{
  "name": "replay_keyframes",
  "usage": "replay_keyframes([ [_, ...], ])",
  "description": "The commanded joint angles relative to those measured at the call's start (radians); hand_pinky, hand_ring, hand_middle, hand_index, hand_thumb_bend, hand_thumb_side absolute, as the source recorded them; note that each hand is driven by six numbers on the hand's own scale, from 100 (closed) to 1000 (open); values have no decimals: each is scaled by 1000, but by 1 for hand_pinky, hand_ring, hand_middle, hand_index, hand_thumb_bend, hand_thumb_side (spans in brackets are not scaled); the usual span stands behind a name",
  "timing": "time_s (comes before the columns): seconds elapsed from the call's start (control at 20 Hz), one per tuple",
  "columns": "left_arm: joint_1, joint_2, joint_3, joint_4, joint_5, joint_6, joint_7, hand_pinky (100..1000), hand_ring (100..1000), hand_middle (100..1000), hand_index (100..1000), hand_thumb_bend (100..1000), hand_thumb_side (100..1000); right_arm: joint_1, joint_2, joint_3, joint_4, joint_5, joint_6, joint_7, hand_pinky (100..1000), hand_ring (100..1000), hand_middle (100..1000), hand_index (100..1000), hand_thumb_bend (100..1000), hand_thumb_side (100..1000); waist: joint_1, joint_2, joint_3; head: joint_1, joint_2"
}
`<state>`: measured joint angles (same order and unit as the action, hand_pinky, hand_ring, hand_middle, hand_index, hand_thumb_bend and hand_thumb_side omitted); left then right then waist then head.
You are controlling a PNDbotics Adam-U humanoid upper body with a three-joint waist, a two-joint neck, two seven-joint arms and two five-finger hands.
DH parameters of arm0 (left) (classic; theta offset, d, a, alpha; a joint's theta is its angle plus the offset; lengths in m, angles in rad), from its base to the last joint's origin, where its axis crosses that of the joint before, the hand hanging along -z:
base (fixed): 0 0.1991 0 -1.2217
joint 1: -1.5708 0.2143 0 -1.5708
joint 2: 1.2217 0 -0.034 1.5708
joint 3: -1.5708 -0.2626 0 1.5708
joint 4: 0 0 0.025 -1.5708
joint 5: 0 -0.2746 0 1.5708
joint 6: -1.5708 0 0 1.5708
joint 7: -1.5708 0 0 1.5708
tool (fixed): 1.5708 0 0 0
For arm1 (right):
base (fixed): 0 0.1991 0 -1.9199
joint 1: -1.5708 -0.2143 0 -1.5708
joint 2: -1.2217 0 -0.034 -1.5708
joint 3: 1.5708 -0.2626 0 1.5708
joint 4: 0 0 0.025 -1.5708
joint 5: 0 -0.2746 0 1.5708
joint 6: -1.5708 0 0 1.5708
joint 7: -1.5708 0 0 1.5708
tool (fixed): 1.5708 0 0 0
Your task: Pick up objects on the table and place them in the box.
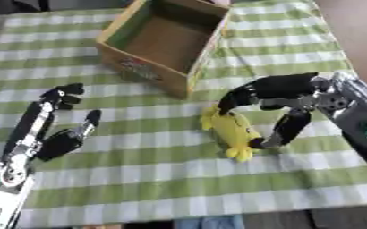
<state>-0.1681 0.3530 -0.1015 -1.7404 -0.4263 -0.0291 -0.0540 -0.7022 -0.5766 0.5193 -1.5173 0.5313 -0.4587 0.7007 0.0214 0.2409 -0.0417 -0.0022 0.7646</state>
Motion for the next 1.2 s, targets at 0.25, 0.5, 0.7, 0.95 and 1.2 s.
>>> replay_keyframes([
  [0.25,-11,12,-1,-26,-2,0,-3,770,774,773,898,339,590,-8,1,-3,2,32,-202,184,873,872,877,778,251,141,2,-17,2,4,5],
  [0.5,-12,11,-3,-26,-1,0,-4,770,774,773,898,334,592,-7,2,-10,-4,40,-192,103,859,847,846,597,161,100,4,-18,-2,4,5],
  [0.7,-11,10,-3,-27,-1,1,-4,770,774,773,899,329,594,-4,2,-13,-3,54,-191,22,846,821,812,480,100,100,7,-19,-3,4,5],
  [0.95,-11,11,-3,-28,0,2,-4,770,774,774,899,318,595,-4,-3,-19,-8,69,-195,-76,836,798,784,410,100,100,9,-20,-4,5,5],
  [1.2,-12,14,-2,-31,2,4,-3,769,774,774,899,312,597,-14,-24,-39,-42,45,-180,-123,833,790,775,396,100,100,5,-22,-5,7,5],
])
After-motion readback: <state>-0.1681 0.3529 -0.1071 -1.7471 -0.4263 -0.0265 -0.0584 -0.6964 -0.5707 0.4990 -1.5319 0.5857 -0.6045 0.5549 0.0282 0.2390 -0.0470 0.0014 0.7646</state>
